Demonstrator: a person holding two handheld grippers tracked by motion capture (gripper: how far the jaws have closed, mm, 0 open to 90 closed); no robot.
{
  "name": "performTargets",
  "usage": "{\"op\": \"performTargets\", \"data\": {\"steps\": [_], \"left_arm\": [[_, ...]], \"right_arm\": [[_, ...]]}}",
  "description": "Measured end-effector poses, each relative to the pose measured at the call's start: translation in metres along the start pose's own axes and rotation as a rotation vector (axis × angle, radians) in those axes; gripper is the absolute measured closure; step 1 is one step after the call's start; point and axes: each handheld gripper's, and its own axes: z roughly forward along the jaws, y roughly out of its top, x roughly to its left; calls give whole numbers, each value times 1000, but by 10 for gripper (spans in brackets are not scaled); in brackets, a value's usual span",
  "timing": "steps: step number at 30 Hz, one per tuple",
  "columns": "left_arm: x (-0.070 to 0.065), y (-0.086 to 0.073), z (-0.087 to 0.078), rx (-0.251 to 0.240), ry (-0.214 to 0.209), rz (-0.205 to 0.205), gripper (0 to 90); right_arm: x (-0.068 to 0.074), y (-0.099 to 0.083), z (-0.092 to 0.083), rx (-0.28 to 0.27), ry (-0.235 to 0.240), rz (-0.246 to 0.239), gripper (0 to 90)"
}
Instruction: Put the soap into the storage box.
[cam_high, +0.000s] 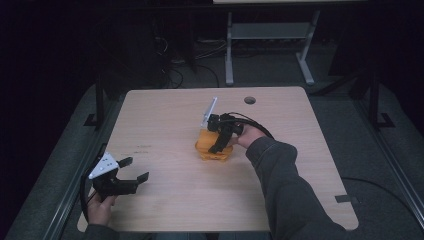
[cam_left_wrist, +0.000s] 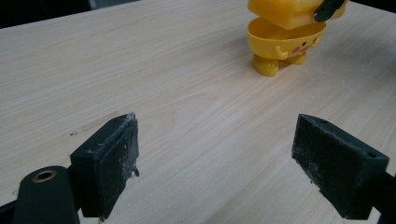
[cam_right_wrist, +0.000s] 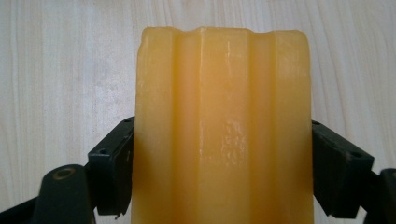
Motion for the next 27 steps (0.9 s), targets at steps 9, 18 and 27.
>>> {"op": "performTargets", "data": {"steps": [9,18,27], "left_arm": [[0,0,0,1,-2,0,141],[0,0,0,3,-2,2,141],[-1,0,0,0,-2,1,141]], "right_arm": [[2,1,12,18,6,-14,204],[0,-2,12,-3,10,9,201],[-1,-3,10,-25,18,38,192]]}}
